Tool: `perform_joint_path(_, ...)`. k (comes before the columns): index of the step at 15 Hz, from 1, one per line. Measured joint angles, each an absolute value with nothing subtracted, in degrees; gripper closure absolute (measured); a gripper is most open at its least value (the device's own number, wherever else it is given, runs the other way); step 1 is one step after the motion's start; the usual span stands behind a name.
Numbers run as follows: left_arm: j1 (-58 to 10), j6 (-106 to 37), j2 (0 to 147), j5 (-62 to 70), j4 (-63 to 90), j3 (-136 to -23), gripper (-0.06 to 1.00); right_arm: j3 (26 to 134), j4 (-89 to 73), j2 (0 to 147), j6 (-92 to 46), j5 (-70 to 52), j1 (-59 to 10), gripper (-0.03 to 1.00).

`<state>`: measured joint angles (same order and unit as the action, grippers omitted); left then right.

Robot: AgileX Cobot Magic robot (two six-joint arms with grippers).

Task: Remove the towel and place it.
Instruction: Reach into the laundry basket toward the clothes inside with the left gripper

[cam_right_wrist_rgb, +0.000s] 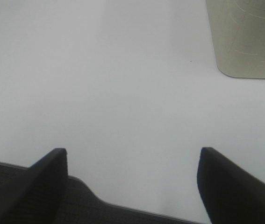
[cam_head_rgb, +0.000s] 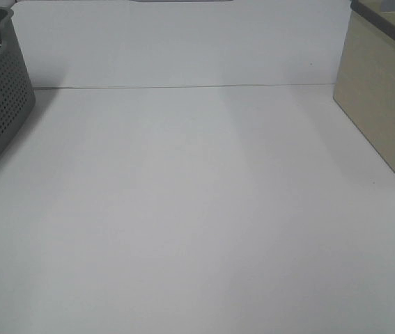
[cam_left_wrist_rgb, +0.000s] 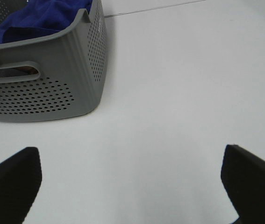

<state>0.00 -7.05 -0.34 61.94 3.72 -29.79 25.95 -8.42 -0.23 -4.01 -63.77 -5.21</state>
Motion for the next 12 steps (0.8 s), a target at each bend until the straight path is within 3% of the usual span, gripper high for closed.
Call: perform_joint_path(12,0.0,-7.0,-0.3,61.9,3.7,-29.8,-0.04,26.0,-8.4,-0.2,-4.0,-63.8,-5.2,0.22)
